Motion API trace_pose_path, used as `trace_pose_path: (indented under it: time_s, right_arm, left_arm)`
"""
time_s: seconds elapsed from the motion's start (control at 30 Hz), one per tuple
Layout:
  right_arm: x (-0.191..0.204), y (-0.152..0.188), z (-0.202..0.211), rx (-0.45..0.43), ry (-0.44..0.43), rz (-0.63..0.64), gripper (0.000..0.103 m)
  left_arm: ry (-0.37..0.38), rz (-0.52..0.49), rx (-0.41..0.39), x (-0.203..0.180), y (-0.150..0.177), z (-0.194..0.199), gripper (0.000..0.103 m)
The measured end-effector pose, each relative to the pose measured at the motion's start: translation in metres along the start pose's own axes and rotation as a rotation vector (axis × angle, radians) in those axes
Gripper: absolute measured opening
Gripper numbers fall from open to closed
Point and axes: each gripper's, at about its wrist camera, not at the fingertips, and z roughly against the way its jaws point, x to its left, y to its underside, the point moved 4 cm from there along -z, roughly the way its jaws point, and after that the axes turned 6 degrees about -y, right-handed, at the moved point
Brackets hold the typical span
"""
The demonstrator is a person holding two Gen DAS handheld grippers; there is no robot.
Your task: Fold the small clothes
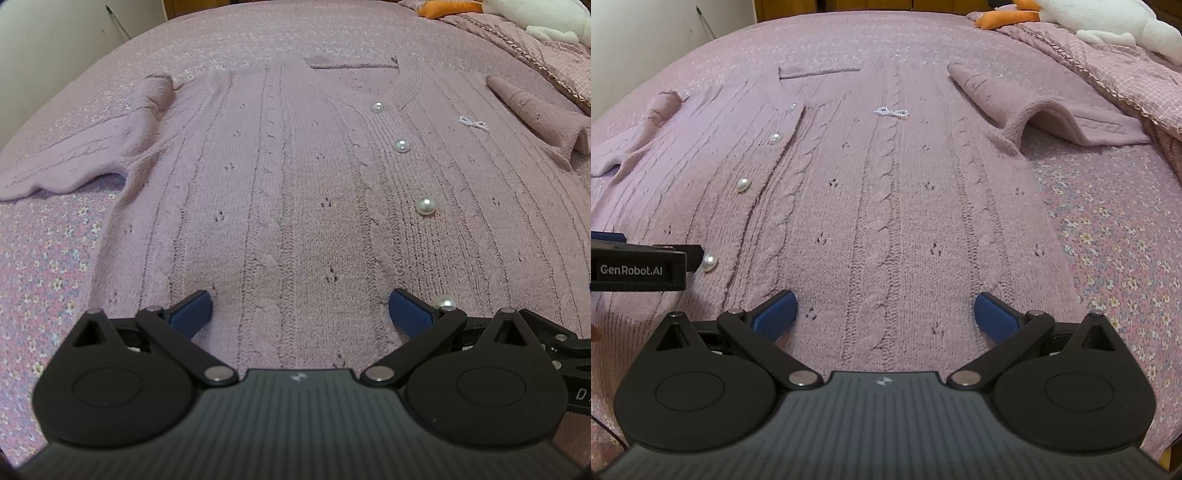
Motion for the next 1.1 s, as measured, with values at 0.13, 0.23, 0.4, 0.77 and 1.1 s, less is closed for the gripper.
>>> trace_pose_path:
  time_s: [0.13,0.23,0.4,0.77,1.1]
  right_arm:
    - [-0.002,-0.001,0.001,0.017,-0.032,0.014,0.103]
    - [-0.006,-0.003,0.003,0.045,-0.074,0.025,0.103]
    - [-0.015,-0.014,0.007,0.119,-0.158,0.024,0.103]
    - [-0.146,-0.082,0.024,0.077,-0.281,-0.306,0.103]
    - [-0.276,-0.141,-0.029,-0.057,-0.111,-0.442,0.103]
  left_arm:
    - [0.004,-0.003,0.010,0.001,-0.001,0.000,0.103]
    - [0.005,-0.001,0.022,0.001,-0.003,0.000,0.103]
    - [0.004,-0.009,0.059,0.000,-0.009,-0.002,0.103]
    - [0.010,-0.013,0.087,0.000,-0.014,-0.008,0.103]
    - [0.001,-0.014,0.088,-0.001,-0.013,-0.010,0.103]
